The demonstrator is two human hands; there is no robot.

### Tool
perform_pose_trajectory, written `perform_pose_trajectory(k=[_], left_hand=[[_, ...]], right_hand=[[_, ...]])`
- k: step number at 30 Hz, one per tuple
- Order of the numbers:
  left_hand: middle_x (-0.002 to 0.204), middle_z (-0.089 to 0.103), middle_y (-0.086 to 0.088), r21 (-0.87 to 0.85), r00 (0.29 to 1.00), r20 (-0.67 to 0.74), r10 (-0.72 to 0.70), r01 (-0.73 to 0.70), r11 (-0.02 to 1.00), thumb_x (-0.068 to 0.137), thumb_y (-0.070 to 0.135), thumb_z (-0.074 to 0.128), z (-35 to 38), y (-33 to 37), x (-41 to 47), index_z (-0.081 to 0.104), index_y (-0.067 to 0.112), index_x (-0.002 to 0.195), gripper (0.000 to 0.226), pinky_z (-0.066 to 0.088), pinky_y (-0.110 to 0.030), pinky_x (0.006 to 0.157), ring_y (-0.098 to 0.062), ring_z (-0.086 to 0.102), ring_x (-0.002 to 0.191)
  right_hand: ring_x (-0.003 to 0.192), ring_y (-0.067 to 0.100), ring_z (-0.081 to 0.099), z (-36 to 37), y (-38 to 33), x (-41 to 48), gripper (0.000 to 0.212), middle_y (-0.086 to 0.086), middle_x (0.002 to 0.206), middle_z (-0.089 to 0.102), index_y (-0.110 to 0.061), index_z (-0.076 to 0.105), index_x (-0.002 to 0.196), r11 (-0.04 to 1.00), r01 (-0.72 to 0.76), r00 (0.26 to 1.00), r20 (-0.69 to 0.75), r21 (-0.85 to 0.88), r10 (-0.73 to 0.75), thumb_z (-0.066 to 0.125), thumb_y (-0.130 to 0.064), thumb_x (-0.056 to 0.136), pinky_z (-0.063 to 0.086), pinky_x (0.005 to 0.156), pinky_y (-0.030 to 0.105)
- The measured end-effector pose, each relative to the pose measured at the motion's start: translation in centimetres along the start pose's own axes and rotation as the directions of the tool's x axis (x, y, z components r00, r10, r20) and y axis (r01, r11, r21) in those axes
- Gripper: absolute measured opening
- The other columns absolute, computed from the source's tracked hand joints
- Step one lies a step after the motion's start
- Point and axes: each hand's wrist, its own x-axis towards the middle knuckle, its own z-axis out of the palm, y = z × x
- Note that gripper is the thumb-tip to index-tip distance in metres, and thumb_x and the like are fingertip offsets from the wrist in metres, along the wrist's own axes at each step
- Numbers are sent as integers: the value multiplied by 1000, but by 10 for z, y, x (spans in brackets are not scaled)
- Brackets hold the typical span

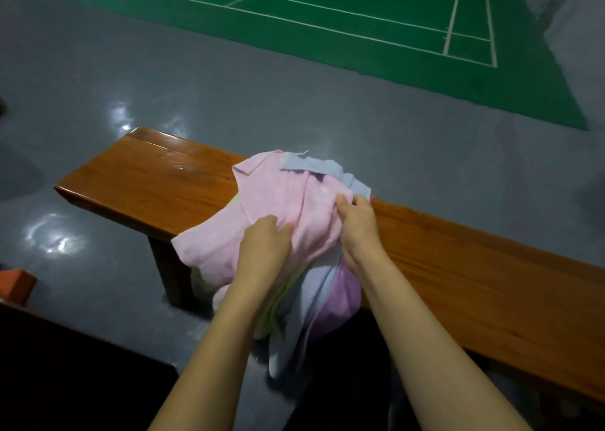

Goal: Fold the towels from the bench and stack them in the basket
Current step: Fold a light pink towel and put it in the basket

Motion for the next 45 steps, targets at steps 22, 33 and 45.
perform_pose_trajectory(k=[22,33,45], left_hand=[[110,65,-4,-462,792,102,602,-499,733,100,33,42,89,155,-124,47,22,125,28,42,-26,80,-17,60,99],[105,64,-2,-313,849,271,454,-368,876,96,24,49,146,119,-143,55,17,111,18,31,-15,69,-15,55,93],[89,58,-2,-268,871,259,419,-352,897,89,41,59,132,94,-170,52,17,104,29,42,-25,68,-13,56,76]], right_hand=[[78,18,67,-202,-35,-87,10,10,84,70,-5,61,92,858,144,990,-66,493,-128,51,-3,92,54,80,29],[74,17,69,-266,34,-113,13,17,94,69,-3,64,101,871,-119,953,-193,477,236,56,-9,92,53,63,23],[116,24,61,-226,51,-130,33,12,122,65,-12,59,127,764,-211,972,51,609,229,50,-12,96,42,107,40]])
